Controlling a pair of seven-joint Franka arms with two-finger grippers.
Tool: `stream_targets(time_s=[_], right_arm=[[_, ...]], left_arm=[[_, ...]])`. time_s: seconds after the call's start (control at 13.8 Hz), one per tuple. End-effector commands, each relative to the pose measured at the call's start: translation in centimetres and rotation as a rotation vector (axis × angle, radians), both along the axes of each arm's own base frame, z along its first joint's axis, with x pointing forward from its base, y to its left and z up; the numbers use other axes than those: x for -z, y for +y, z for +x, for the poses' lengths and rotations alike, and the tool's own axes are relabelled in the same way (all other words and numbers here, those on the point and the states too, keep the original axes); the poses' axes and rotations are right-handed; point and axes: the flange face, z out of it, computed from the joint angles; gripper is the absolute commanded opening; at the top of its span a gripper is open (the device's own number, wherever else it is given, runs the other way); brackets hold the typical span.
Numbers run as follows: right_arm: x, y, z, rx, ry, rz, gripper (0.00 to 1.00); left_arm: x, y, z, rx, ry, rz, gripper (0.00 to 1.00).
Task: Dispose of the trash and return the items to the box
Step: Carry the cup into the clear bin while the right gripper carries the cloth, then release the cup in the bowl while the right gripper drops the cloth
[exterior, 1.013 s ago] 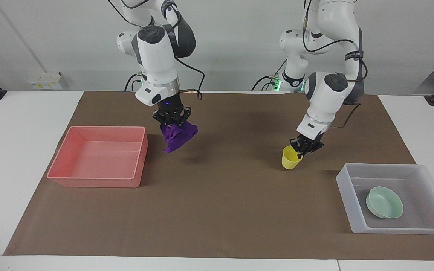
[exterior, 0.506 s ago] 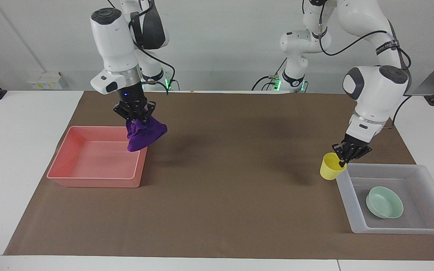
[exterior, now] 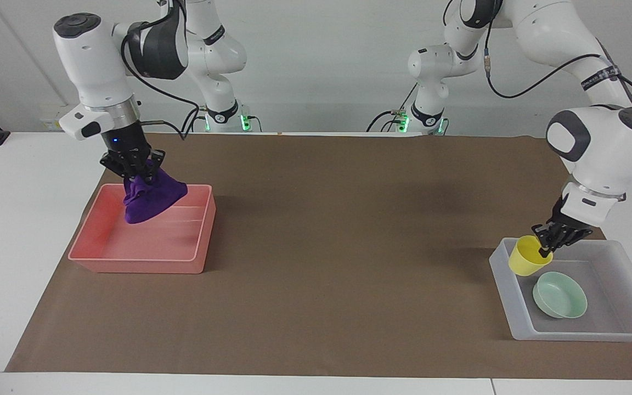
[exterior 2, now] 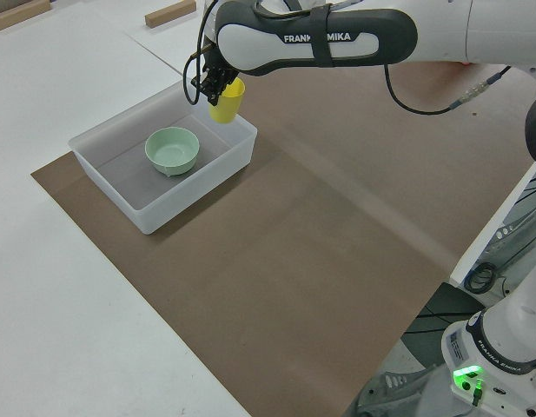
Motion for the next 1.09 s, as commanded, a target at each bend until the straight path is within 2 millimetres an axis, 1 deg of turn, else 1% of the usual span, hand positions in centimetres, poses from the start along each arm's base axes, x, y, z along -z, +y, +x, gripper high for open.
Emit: stream_targets(time_s=[0.0,0.14,0.22,0.29,0.36,0.43,0.58,0.65,0.8,0.87,1.01], right_arm=[[3.5,-1.5,0.4,-0.006,0.008,-0.008,0.0],[5.8,-1.7,1.4,0.0,0.006,-0.008,0.0],[6.8,-1.9,1.9,0.007,0.006,-0.004,0.0],[7.8,-2.1,2.1,0.011,0.016,-0.001,0.0],[9.2,-2.2,1.8,0.012,0.031,0.001,0.0],[10.0,-2.2,1.7,0.014,0.024,0.0,0.0],[11.4,-2.2,1.7,0.016,0.025,0.0,0.0],[11.6,-2.1,1.8,0.019,0.028,0.0,0.0],[12.5,-2.1,2.0,0.02,0.031,0.0,0.0],[13.4,-2.1,2.2,0.023,0.042,0.0,0.0],[14.2,-2.1,2.2,0.042,0.056,0.005,0.0]], left_arm=[[2.2,3.5,3.6,0.017,0.012,0.002,0.0],[3.5,5.7,4.2,0.026,0.006,0.007,0.0],[3.7,6.8,4.4,0.024,-0.002,0.01,0.0],[4.3,7.2,4.7,0.021,-0.003,0.009,0.0],[5.0,7.5,5.1,0.018,-0.002,0.009,0.0],[5.4,8.1,5.1,0.01,-0.002,0.009,0.0],[6.0,8.7,4.9,-0.001,0.002,0.005,0.0],[6.4,8.8,4.8,-0.002,0.005,0.005,0.0],[6.7,9.0,4.7,-0.007,-0.01,0.004,0.0],[7.2,9.2,4.4,-0.012,-0.005,0.002,0.0],[8.2,9.4,3.9,-0.02,-0.001,-0.005,0.0]])
